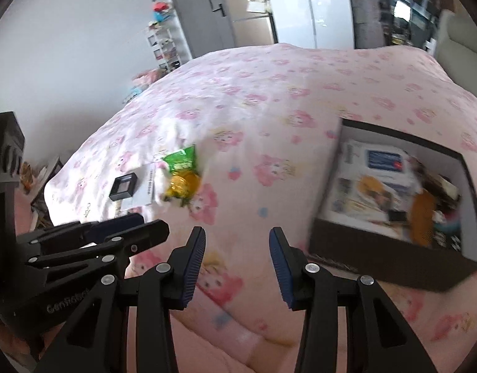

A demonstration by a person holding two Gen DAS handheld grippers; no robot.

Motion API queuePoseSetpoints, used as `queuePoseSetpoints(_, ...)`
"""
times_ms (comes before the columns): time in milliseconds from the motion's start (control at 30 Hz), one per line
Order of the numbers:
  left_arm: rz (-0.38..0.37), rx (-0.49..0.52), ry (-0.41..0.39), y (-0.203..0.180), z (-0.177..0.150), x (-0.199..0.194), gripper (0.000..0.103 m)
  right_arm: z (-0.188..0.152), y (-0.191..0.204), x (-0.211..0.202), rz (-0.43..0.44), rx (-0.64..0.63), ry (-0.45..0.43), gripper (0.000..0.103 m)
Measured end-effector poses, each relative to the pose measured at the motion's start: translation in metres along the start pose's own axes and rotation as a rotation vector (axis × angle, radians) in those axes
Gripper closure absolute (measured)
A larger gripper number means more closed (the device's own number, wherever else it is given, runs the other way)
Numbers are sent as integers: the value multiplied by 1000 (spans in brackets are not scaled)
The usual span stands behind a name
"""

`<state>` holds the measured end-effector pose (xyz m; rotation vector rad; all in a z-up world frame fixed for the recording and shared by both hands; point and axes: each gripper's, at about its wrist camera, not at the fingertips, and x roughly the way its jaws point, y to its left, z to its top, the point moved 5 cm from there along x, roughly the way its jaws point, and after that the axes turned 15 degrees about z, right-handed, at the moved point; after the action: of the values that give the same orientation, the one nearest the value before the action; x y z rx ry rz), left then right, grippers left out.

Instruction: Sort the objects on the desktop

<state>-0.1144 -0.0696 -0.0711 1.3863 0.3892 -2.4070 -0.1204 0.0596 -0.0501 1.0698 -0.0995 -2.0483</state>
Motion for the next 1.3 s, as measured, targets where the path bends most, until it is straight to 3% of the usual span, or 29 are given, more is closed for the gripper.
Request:
queuePoseSetpoints(167,-51,-91,61,13,39,49,66,21,-5,44,4,10,57,63)
queuePoseSetpoints(333,-23,-132,107,20,74,90,59,41,-11,74,-25,-1,102,63)
queuePoseSetpoints(467,-53,-279,197,59,87,127,57,53,-6,115,-25,-13,155,63)
queuePoseSetpoints(600,7,-440,246,112,77,155,58,36,-2,162,-13,-29,251,63)
queuePoseSetpoints(667,-13,-539,290,130,72,169,58,27,-6,183,12,2,298,63)
queuePoseSetpoints(767,-126,-771,387,151,58,194,58,26,-10,206,5,-7,330,64)
queuePoseSetpoints(833,-169,-867,428,159,49,206,60,29,-9,217,31,-8,331,64)
queuePoseSetpoints(1033,-239,-1011,438,175,38,223,62,31,-3,250,90,-8,355,63)
queuePoseSetpoints(1200,-222,-1006,435,173,38,229,62,26,-5,270,71,-27,383,59)
queuePoseSetpoints(1300,-214,-1023,439,174,35,228,61,26,-3,277,105,-29,379,57)
